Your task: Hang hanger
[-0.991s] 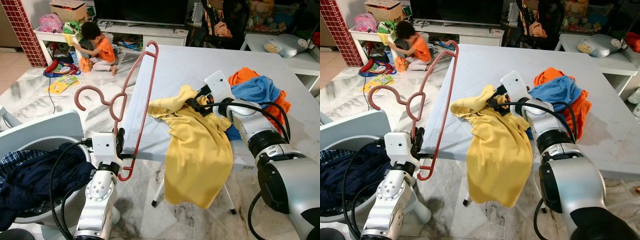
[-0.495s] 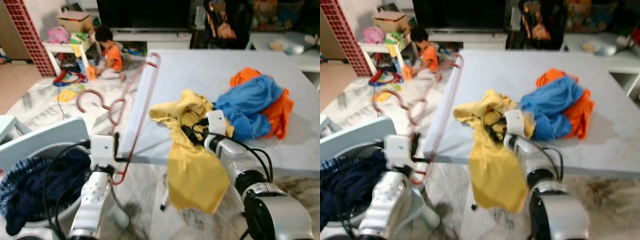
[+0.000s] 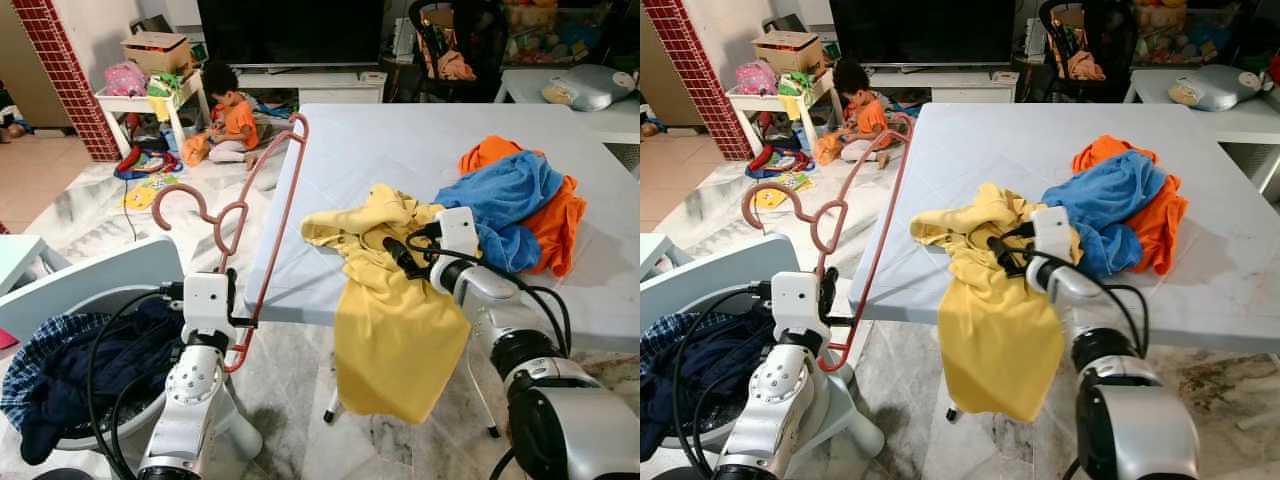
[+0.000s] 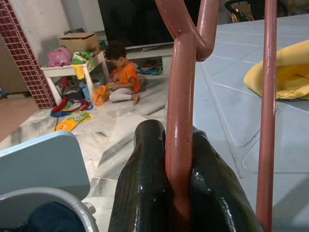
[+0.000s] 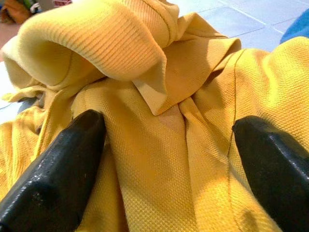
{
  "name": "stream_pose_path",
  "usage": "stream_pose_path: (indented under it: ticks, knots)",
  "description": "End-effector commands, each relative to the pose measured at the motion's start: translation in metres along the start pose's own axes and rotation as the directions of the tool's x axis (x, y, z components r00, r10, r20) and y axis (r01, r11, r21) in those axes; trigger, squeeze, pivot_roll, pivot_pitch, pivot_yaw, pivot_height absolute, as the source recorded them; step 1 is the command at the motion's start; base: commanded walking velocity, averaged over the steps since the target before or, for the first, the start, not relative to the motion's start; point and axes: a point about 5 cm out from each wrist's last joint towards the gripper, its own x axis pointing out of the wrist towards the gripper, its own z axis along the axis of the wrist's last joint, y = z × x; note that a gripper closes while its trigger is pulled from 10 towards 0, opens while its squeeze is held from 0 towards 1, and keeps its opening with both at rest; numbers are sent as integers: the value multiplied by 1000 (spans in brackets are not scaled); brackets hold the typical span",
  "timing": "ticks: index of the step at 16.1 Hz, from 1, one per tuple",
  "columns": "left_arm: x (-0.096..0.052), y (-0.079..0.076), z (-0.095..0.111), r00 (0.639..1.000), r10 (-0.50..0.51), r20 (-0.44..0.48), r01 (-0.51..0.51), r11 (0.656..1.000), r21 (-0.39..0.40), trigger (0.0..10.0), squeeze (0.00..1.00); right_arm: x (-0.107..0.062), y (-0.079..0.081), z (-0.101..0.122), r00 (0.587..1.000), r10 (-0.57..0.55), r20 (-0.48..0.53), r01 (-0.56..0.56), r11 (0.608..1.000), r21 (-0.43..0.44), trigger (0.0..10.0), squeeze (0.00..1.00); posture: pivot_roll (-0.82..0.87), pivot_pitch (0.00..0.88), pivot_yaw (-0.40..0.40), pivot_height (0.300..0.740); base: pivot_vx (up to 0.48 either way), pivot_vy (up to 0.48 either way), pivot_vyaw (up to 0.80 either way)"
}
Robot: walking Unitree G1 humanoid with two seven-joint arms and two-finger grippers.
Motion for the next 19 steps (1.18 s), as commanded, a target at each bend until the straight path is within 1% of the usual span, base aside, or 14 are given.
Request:
stream_pose_path:
  ticks: [1,2,3,5,8,9,10,11,12,13,14,15,17,19]
  knots:
    - [2,-1,1,1000,-6,2,6,1000,17,10000,0,2,-1,21,998,36,41,-34,999,-41,10000,412,-4,0,46,740,0,0,0]
    - [1,0,2,1000,-6,5,6,1000,21,10000,0,1,-1,28,995,93,45,-90,994,-63,10000,0,-3,0,47,740,0,0,0]
    - [0,2,2,1000,-3,5,2,999,34,10000,0,-1,-1,33,984,175,28,-171,980,-100,10000,0,-3,0,49,740,0,0,0]
    - [-3,7,-1,1000,9,-3,-9,999,42,10000,0,-14,-12,32,956,285,-63,-292,941,-169,10000,0,-4,0,52,740,0,0,0]
    - [-6,8,-4,1000,9,-12,-9,999,44,10000,0,-34,-34,28,927,342,-151,-366,912,-185,10000,0,-13,0,60,740,0,0,0]
    - [-6,7,-4,1000,4,-13,-4,999,45,10000,0,-37,-36,27,922,348,-171,-378,904,-198,10000,0,-13,0,60,740,0,0,0]
    - [-5,3,-3,1000,-19,-10,19,998,52,10000,0,-43,-38,23,898,370,-236,-422,876,-234,10000,0,-15,0,67,740,0,0,0]
    - [-5,2,-3,1000,-29,-9,29,998,56,10000,0,-46,-38,18,885,375,-275,-443,861,-249,10000,0,-15,0,70,740,0,0,0]
    - [-5,2,-3,999,-32,-10,32,998,57,10000,0,-46,-36,10,877,374,-301,-450,860,-242,10000,0,-15,0,71,740,0,0,0]
    - [-5,3,-3,999,-35,-14,36,997,61,10000,0,-46,-28,-5,851,390,-353,-485,840,-242,10000,0,-13,0,70,740,0,0,0]
    - [-5,3,-3,999,-39,-14,40,997,67,10000,0,-45,-19,-16,833,408,-374,-507,833,-223,4706,0,-13,0,70,740,0,0,0]
    - [-6,3,-3,999,-42,-14,43,996,72,10000,0,-42,-11,-25,831,410,-377,-504,842,-195,0,0,-1,0,65,740,0,0,0]
    - [-8,3,-5,999,-45,-17,47,996,77,10000,0,-36,0,-38,841,386,-380,-476,862,-177,0,0,3,0,62,740,0,0,0]
    - [-9,2,-5,999,-48,-18,49,996,78,10000,0,-26,9,-43,880,323,-349,-397,903,-166,0,0,11,0,53,740,0,0,0]
